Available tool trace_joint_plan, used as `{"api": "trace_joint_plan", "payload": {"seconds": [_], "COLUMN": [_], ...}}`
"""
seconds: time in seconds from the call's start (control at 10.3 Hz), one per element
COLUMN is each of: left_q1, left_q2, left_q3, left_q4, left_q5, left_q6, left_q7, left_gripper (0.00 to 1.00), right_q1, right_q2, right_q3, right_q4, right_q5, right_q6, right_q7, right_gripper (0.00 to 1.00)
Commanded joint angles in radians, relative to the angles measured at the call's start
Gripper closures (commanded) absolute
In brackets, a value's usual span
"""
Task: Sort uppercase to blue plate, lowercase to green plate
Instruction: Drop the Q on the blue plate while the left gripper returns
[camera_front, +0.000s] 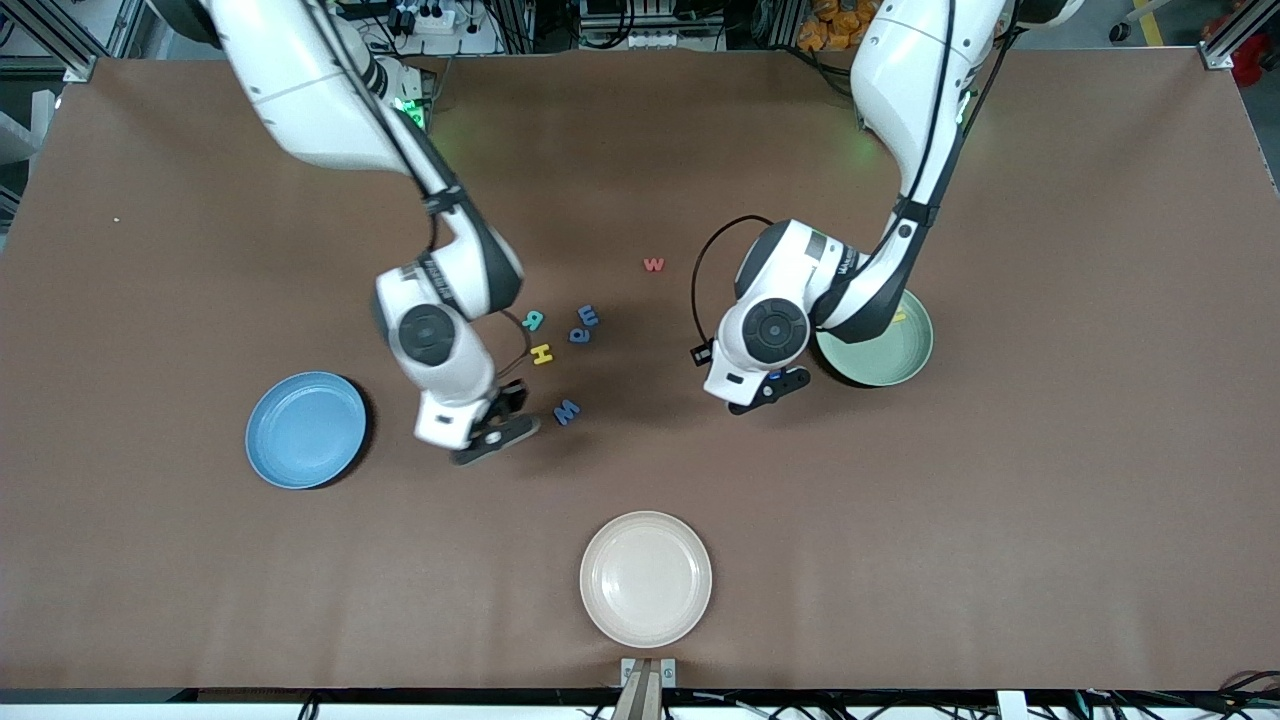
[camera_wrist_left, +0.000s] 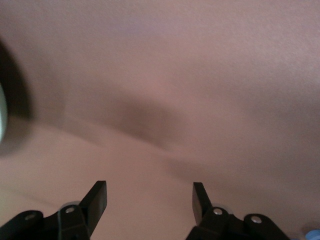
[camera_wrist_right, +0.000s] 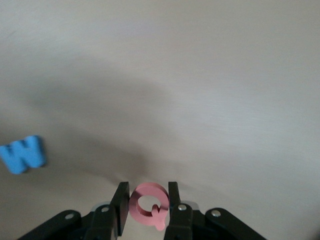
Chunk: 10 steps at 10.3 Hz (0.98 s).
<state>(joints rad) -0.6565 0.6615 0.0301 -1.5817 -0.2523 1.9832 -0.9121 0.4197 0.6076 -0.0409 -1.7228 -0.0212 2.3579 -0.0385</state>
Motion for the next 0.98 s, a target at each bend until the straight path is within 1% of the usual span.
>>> {"api": "trace_joint_plan", "payload": {"seconds": [0.0,0.1,0.2,0.29,0.49,0.59,0.68,0.88], "left_q1": [-0.070,-0.101,-0.118,-0.130,-0.137,-0.137,-0.138,-0.170], "left_q2": [0.018,0.018,0.026,0.030,0.043,0.052,0.055,0.064], "left_q3": [0.036,0.054,0.056,0.056,0.054,0.054,0.048,0.039], "left_q4": [0.034,0.032,0.032,0.031,0.028,0.026,0.023,0.023], "left_q5": [-0.024,-0.036,-0.050,-0.051,-0.057,-0.076,-0.100,-0.128], "left_q6": [-0.010,-0.010,-0.010,-0.010,-0.010,-0.010,-0.010,-0.009], "left_q7": [-0.066,-0.094,-0.117,-0.143,-0.184,-0.201,-0.218,-0.272], "left_gripper": [0.23,0.23,0.23,0.23,0.23,0.23,0.23,0.23], "right_q1": [-0.125,-0.187,-0.247,-0.310,-0.370,-0.390,-0.401,-0.394], "right_q2": [-0.077,-0.086,-0.085,-0.077,-0.063,-0.054,-0.043,-0.040], "right_q3": [0.006,0.006,0.006,0.007,0.007,0.007,0.007,0.007], "right_q4": [0.009,0.032,0.058,0.068,0.062,0.062,0.062,0.062], "right_q5": [-0.014,-0.014,-0.014,-0.011,-0.009,-0.009,-0.006,-0.006], "right_q6": [-0.133,-0.179,-0.218,-0.229,-0.230,-0.230,-0.230,-0.230], "right_q7": [-0.026,-0.037,-0.037,-0.040,-0.040,-0.038,-0.028,-0.034], "right_gripper": [1.00,1.00,1.00,1.00,1.00,0.93,0.01,0.00]}}
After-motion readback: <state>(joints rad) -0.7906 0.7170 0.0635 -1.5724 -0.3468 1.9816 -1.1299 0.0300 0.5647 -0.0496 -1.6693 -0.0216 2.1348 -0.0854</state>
